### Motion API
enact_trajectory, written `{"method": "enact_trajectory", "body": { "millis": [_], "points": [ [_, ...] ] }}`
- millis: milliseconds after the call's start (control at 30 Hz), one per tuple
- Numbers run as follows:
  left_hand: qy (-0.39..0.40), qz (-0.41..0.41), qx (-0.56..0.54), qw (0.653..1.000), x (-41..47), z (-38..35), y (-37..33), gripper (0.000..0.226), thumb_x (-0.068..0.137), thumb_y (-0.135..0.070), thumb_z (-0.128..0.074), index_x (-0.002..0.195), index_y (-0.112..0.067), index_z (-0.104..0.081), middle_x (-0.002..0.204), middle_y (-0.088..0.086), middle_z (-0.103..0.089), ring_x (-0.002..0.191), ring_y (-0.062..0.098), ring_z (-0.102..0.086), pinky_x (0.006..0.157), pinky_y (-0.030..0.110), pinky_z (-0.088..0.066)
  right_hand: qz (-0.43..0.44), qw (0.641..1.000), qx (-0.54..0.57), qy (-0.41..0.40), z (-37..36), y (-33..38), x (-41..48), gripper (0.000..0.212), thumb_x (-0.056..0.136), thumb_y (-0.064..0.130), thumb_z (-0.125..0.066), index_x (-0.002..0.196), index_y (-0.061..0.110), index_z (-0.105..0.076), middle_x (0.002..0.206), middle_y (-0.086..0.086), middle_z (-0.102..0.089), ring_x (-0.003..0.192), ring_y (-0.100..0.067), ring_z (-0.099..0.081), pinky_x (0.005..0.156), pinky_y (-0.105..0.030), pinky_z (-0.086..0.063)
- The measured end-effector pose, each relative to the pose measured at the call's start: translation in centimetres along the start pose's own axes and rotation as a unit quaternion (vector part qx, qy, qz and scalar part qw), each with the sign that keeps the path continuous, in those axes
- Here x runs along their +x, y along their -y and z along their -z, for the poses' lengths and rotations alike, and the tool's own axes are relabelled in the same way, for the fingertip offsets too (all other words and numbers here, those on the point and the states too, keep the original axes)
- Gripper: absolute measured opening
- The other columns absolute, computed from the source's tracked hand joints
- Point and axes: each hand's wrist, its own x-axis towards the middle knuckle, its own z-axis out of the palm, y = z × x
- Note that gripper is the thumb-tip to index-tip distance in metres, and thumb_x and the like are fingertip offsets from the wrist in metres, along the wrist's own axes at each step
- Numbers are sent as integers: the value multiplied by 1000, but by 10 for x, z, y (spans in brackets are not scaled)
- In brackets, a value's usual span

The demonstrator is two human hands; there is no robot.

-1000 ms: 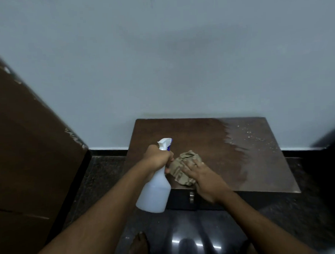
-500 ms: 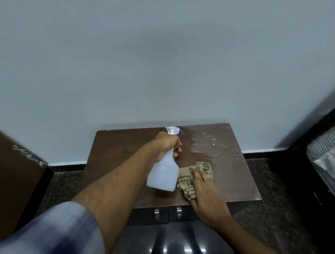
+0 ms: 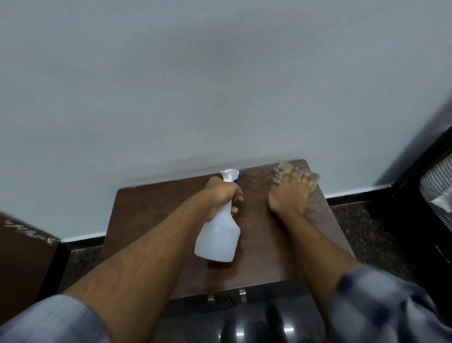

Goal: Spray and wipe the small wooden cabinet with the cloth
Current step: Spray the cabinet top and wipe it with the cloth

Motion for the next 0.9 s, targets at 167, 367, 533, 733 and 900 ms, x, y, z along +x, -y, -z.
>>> {"method": "enact_trajectory", "body": {
  "millis": [167,367,533,733,900],
  "points": [
    [12,-3,-4,1000,3,2,1,30,83,2,-56,109,10,-69,107,21,-76,50,26,-55,62,36,-52,286,958,-16,31,-17,25,6,59,100,40,-34,155,18,-35,162,-10,-32,148,-29,-27,125,-44,-11],
    [2,4,-16,1000,7,8,-2,30,86,0,-56,112,5,-69,106,17,-77,53,26,-56,61,34,-52,274,961,-43,2,-22,46,3,57,99,34,-40,154,19,-37,159,-14,-35,148,-34,-28,124,-54,-5],
    [-6,14,-4,1000,11,19,-6,28,87,1,-52,110,7,-68,102,20,-76,53,24,-54,58,31,-50,-22,999,22,-34,-9,4,9,74,92,40,-51,156,8,-29,161,-17,-29,150,-36,-23,125,-48,-13],
    [4,24,35,999,14,18,-10,21,86,1,-49,98,0,-66,90,20,-70,51,24,-52,58,29,-46,331,942,-22,55,-20,9,4,65,99,38,-43,159,18,-27,166,-9,-21,153,-31,-17,126,-47,-10],
    [-16,15,18,1000,13,19,-4,31,85,2,-54,112,8,-69,110,22,-76,51,24,-56,55,28,-51,164,985,-47,-7,-14,44,19,61,98,35,-39,156,14,-33,161,-13,-30,152,-35,-22,123,-52,0]
  ]
}}
